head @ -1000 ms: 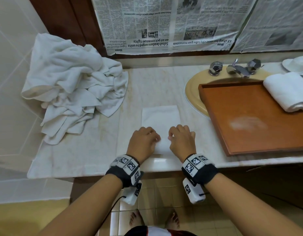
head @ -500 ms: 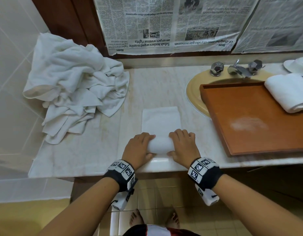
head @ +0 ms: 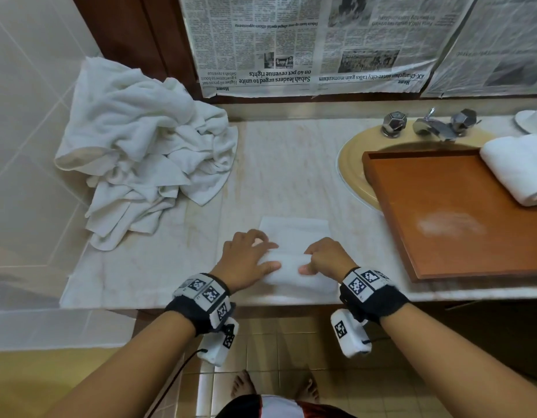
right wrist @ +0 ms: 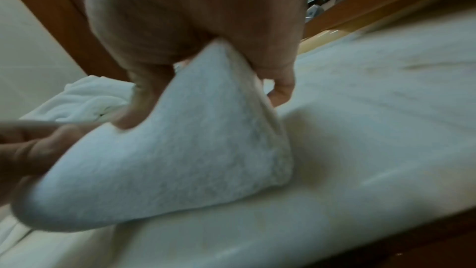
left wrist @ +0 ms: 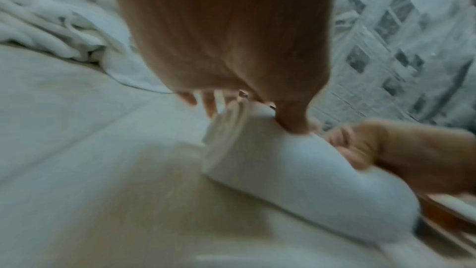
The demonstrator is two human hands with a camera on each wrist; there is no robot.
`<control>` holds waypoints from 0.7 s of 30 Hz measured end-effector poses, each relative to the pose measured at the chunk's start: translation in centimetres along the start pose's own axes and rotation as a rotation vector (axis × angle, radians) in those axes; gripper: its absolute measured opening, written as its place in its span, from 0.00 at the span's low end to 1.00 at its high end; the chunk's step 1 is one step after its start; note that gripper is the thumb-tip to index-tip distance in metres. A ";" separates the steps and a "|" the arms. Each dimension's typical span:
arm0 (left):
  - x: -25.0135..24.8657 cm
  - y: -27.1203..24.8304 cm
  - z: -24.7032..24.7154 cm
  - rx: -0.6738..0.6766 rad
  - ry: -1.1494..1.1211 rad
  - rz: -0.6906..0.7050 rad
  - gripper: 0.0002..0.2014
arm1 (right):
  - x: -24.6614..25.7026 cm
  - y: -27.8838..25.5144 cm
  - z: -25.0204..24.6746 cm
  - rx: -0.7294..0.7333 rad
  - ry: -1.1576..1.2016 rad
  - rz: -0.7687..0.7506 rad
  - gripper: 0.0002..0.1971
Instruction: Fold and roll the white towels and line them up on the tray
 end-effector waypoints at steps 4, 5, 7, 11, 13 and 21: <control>-4.8 -1.9 -2.3 -0.458 0.097 0.306 0.15 | -0.1 -0.7 -2.7 -0.305 -0.041 0.084 0.12; -5.2 -2.4 -1.6 -0.481 0.119 0.326 0.15 | 0.2 -1.5 -3.1 -0.378 -0.049 0.056 0.09; -5.2 -2.8 0.5 -0.443 0.163 0.328 0.25 | 1.6 -3.1 -2.8 -0.522 -0.183 -0.057 0.05; -4.2 -2.3 2.2 -0.338 0.237 0.299 0.36 | 2.9 -5.9 -0.4 -0.755 -0.378 -0.250 0.15; -4.0 -1.2 2.0 -0.314 0.269 0.280 0.37 | 2.1 -5.6 0.5 -0.697 -0.431 -0.265 0.28; -2.6 2.7 0.8 -0.005 0.193 0.225 0.46 | 1.1 -3.6 -0.8 -0.365 -0.231 -0.260 0.35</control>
Point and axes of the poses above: each hand's wrist, its own y-axis towards the middle knuckle, its own z-axis out of the palm, x = y × z, the point moved 9 cm from there along y, towards the middle knuckle, and after that the axes turned 1 degree about -y, right-handed, at the moved point
